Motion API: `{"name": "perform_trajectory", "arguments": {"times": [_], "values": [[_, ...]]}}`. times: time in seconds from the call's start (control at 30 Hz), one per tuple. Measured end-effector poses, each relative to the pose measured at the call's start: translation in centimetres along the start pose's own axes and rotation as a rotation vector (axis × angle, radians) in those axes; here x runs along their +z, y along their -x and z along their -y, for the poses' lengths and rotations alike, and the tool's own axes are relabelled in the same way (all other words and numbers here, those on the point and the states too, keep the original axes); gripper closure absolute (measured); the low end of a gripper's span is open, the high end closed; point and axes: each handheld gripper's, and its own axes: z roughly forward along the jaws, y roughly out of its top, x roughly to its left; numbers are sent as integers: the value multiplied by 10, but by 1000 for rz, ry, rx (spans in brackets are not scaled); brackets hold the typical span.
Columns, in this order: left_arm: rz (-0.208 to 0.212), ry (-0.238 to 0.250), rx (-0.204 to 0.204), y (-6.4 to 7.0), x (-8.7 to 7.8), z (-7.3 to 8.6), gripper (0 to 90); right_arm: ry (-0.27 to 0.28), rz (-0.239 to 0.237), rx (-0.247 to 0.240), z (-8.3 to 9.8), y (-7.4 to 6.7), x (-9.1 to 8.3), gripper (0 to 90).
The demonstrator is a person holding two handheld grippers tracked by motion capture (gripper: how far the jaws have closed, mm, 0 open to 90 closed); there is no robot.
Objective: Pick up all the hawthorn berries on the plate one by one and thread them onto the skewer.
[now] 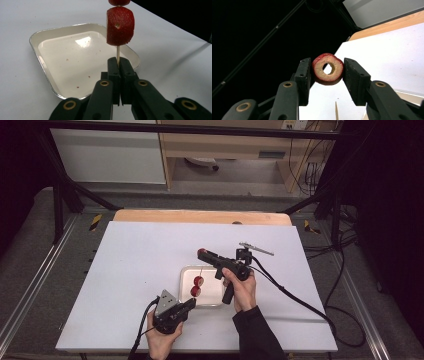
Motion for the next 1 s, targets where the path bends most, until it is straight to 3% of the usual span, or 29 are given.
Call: {"name": "perform_trajectory", "arguments": {"times": [0.33,0.57,0.7,1.0], "values": [[6,44,11,8,-2,-9,886,6,-57,83,-6,-8,-10,590],[22,81,20,16,-6,-16,886,27,-68,85,-10,-12,-17,590],[28,81,10,16,-8,-17,886,30,-63,60,-10,-11,-17,590],[40,63,-21,12,-7,-17,886,30,-39,-54,-6,-8,-15,590]]}}
